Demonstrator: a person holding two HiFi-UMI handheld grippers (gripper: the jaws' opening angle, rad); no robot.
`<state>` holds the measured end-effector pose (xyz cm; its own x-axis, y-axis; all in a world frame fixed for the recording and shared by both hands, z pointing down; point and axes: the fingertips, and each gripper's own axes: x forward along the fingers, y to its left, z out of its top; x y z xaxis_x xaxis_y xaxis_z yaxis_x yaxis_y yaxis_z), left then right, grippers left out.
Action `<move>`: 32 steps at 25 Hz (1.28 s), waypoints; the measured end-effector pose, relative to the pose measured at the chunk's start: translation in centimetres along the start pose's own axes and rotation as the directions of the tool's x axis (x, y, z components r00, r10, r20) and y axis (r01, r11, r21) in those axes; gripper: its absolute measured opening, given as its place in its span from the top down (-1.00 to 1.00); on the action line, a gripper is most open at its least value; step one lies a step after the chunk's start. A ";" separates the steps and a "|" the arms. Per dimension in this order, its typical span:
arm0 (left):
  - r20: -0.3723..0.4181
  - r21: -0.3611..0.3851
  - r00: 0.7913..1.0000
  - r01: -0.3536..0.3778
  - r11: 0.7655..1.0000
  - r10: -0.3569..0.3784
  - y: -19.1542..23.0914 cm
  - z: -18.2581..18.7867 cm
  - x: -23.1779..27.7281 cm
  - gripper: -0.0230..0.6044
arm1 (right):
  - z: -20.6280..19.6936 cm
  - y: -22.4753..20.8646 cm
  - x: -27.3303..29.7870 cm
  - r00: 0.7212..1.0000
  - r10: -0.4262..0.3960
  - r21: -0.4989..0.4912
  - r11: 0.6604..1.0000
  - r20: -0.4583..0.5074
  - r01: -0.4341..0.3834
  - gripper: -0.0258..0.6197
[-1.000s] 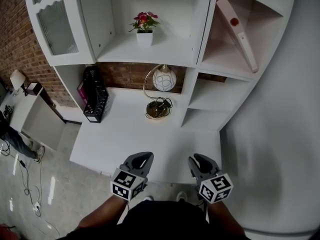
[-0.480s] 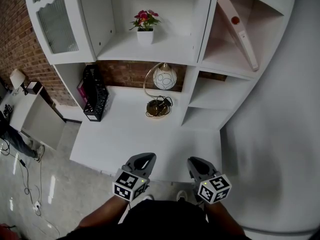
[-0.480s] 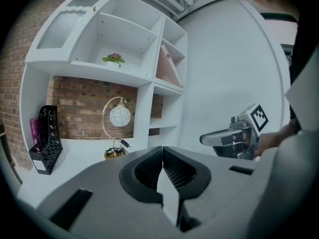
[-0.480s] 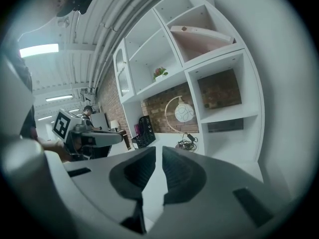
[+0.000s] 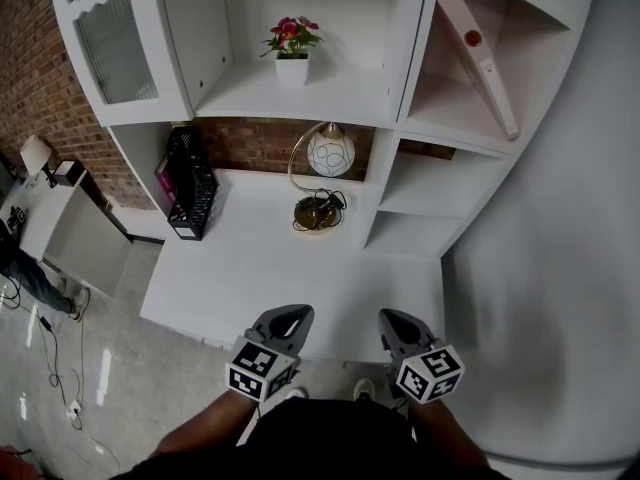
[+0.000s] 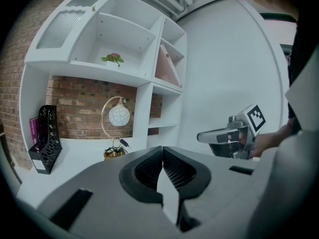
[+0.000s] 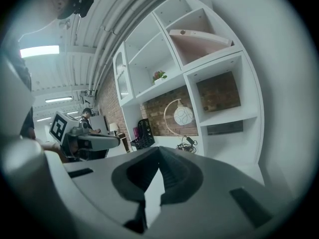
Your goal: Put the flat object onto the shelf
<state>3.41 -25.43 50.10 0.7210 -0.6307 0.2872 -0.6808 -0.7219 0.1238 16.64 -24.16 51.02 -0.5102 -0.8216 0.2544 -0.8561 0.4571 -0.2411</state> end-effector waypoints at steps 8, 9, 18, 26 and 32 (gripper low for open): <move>-0.001 0.000 1.000 -0.001 1.000 0.001 0.0 -0.1 -0.1 0.91 | 0.0 -0.2 0.0 1.000 -0.005 -0.001 1.000 0.001 0.005 0.91; -0.001 -0.001 1.000 -0.002 1.000 0.002 0.1 -0.1 -0.1 0.91 | 0.1 -0.2 0.0 1.000 -0.005 -0.002 1.000 0.002 0.005 0.91; 0.003 -0.006 1.000 0.000 1.000 0.000 0.3 0.1 -0.1 0.91 | -0.2 -0.1 0.2 1.000 0.000 -0.012 1.000 -0.013 0.000 0.91; 0.003 -0.014 1.000 -0.011 1.000 0.011 0.7 0.0 -0.1 0.91 | -0.3 -0.1 0.7 1.000 0.006 -0.009 1.000 -0.014 -0.006 0.91; 0.004 -0.019 1.000 -0.014 1.000 0.014 0.9 -0.2 -0.3 0.91 | -0.5 0.1 1.0 1.000 0.011 -0.009 1.000 -0.022 -0.011 0.91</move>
<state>2.56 -25.85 50.27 0.7118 -0.6419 0.2851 -0.6933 -0.7074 0.1379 15.99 -24.76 51.67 -0.5215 -0.8087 0.2722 -0.8509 0.4694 -0.2357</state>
